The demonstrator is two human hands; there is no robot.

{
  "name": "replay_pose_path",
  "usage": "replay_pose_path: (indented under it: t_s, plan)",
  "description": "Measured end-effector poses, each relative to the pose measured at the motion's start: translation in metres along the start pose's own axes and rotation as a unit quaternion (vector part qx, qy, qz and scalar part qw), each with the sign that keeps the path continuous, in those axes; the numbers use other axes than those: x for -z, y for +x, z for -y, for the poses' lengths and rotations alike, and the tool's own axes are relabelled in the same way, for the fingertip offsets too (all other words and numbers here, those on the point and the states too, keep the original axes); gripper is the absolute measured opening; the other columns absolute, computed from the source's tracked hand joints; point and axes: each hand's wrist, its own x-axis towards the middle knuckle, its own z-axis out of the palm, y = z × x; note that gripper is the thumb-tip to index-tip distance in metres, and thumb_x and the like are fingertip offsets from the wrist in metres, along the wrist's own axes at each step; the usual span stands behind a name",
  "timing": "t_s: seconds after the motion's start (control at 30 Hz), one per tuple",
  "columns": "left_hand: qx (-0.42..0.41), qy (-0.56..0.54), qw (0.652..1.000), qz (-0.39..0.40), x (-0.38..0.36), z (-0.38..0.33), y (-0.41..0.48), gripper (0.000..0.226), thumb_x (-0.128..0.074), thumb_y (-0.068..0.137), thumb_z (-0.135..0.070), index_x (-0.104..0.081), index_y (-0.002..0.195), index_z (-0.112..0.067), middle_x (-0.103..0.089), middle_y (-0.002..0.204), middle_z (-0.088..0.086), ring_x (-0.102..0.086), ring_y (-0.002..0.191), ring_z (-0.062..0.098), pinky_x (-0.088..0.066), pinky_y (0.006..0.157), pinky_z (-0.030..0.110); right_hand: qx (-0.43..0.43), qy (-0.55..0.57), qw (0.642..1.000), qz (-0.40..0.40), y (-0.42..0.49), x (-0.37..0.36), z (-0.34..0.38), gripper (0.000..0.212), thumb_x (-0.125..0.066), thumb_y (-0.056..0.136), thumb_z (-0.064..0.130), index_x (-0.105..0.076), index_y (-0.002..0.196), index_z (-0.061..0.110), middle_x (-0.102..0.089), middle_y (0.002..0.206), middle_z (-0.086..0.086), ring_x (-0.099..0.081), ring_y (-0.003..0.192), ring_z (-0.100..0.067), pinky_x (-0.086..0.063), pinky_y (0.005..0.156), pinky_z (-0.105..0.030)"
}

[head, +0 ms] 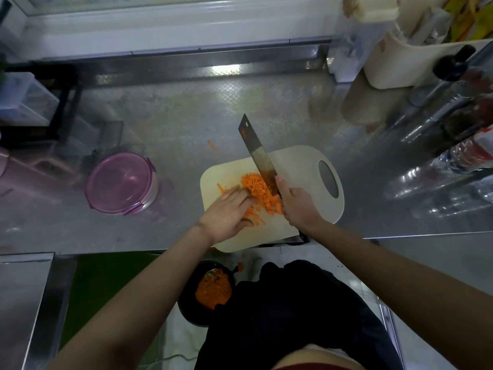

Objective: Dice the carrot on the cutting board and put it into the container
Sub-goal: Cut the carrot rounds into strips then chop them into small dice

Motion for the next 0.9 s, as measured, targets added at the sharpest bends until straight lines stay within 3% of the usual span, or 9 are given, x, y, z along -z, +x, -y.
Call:
replay_pose_path:
  t_s: [0.2,0.33,0.47,0.6,0.7,0.9]
  plan:
    - [0.053,0.007,0.998,-0.028,0.002,-0.008,0.000,0.037,-0.068,0.081,-0.028,-0.060,0.109,-0.006,-0.058,0.109,0.013,-0.056,0.105,0.032,-0.041,0.099,0.040,-0.011,0.013,1.000,0.003,-0.002,0.000,-0.001,0.063,-0.030,0.097,0.054,-0.035,0.043,0.021,-0.037,0.032,0.009,-0.034,0.043,-0.009,-0.027,0.050,-0.025]
    - [0.063,-0.027,0.997,-0.035,0.002,-0.012,0.001,0.043,-0.056,0.087,-0.041,-0.056,0.114,-0.008,-0.055,0.114,0.010,-0.050,0.110,0.028,-0.032,0.106,0.037,-0.012,0.017,1.000,-0.001,-0.002,0.000,-0.002,0.063,-0.030,0.097,0.053,-0.038,0.043,0.020,-0.039,0.032,0.010,-0.036,0.043,-0.009,-0.029,0.051,-0.025]
    - [0.069,-0.040,0.997,-0.006,0.000,-0.015,0.000,0.064,-0.035,0.084,-0.060,-0.053,0.121,-0.010,-0.053,0.115,0.008,-0.049,0.109,0.027,-0.032,0.101,0.035,-0.013,0.012,1.000,-0.002,-0.003,-0.002,0.000,0.065,-0.030,0.097,0.052,-0.040,0.043,0.018,-0.041,0.032,0.009,-0.038,0.044,-0.010,-0.031,0.051,-0.025]
    - [0.124,-0.035,0.992,-0.008,-0.003,-0.026,0.005,0.067,-0.049,0.080,-0.065,-0.050,0.120,-0.011,-0.047,0.116,0.007,-0.042,0.114,0.027,-0.024,0.109,0.038,-0.009,0.004,1.000,0.000,-0.005,-0.005,0.003,0.065,-0.029,0.097,0.052,-0.040,0.045,0.015,-0.042,0.046,0.001,-0.040,0.046,-0.013,-0.032,0.053,-0.027]
    - [0.171,-0.036,0.985,-0.017,-0.004,-0.036,0.007,0.060,-0.054,0.082,-0.057,-0.047,0.121,-0.012,-0.044,0.117,0.007,-0.037,0.116,0.026,-0.021,0.110,0.038,0.002,0.002,1.000,0.003,-0.007,-0.007,0.005,0.062,-0.028,0.099,0.049,-0.039,0.047,0.017,-0.042,0.047,0.001,-0.040,0.047,-0.011,-0.033,0.053,-0.026]
    - [0.190,-0.083,0.977,-0.051,-0.003,-0.024,0.001,0.031,-0.054,0.083,-0.019,-0.053,0.111,-0.007,-0.049,0.108,0.011,-0.046,0.106,0.029,-0.031,0.098,0.034,0.006,-0.007,1.000,0.005,-0.005,-0.013,0.006,0.062,-0.027,0.098,0.051,-0.041,0.046,0.018,-0.043,0.047,0.002,-0.041,0.048,-0.012,-0.034,0.055,-0.028]
